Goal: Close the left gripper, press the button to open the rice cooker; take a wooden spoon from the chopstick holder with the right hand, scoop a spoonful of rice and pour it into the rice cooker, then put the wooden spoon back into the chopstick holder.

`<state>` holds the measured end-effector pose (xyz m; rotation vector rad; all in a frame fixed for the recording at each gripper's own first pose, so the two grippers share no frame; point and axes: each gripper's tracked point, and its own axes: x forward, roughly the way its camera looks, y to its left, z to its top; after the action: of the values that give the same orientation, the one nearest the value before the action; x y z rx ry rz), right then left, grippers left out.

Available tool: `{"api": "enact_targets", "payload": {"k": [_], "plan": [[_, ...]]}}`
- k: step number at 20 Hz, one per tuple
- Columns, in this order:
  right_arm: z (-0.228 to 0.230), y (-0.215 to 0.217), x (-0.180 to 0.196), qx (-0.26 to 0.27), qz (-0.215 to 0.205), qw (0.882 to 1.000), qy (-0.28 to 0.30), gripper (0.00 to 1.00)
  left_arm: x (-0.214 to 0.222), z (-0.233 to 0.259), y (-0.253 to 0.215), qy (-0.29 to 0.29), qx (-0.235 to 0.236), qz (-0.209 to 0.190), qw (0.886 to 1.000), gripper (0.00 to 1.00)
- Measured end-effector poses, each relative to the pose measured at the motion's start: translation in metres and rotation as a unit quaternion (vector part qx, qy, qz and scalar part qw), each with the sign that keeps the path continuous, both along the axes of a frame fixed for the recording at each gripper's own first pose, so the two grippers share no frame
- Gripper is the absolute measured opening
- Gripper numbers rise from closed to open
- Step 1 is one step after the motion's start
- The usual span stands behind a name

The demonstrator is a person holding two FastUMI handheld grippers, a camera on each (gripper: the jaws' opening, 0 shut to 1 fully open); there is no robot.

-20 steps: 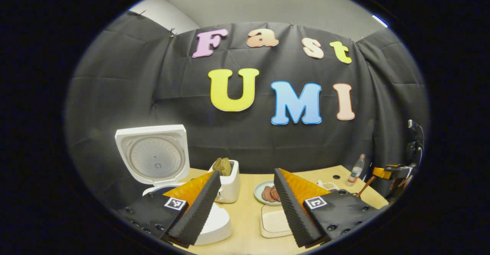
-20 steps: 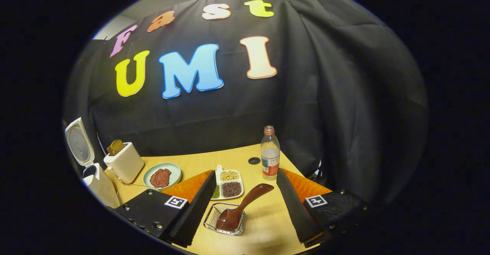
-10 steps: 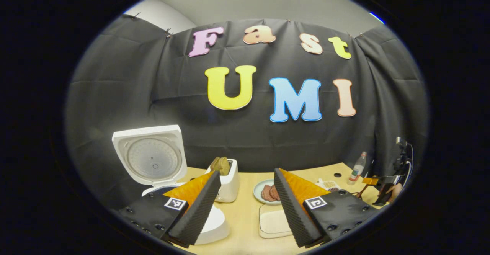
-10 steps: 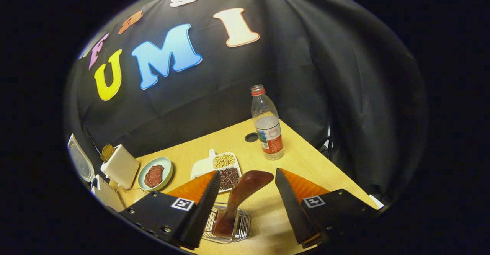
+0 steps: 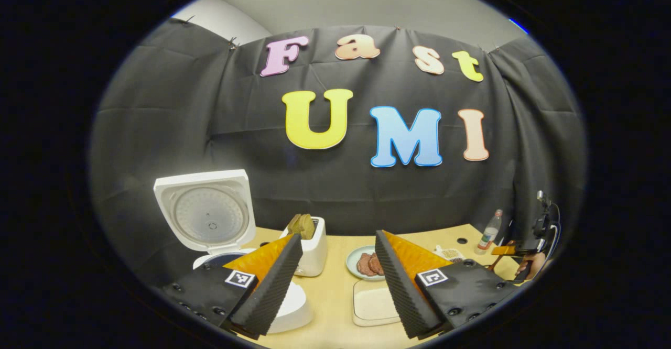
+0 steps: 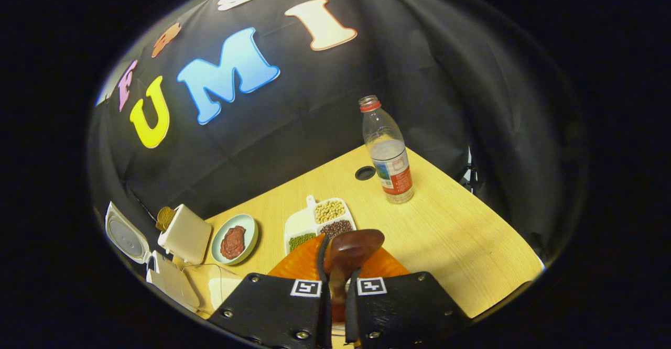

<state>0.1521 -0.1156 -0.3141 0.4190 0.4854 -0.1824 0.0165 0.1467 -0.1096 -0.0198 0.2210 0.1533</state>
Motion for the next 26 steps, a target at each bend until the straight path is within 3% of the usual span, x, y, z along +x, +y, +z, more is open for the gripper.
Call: {"api": "enact_targets", "payload": {"k": [9, 15, 21, 26], "plan": [[0.086, 0.019, -0.023, -0.018, -0.003, 0.998, -0.058, 0.10, -0.011, 0.015, 0.005, -0.028, -0.010, -0.015, 0.999, 0.97], [0.148, 0.083, -0.027, -0.002, 0.051, 0.993, -0.108, 0.10, -0.025, 0.023, 0.023, -0.038, -0.014, -0.012, 0.999, 0.97], [0.172, 0.145, -0.021, -0.003, 0.100, 0.986, -0.130, 0.10, -0.037, 0.039, 0.046, -0.056, -0.015, -0.002, 0.998, 0.96], [0.159, 0.190, -0.004, -0.014, 0.121, 0.985, -0.120, 0.10, -0.045, 0.039, 0.067, -0.058, -0.022, 0.009, 0.998, 0.96]]}}
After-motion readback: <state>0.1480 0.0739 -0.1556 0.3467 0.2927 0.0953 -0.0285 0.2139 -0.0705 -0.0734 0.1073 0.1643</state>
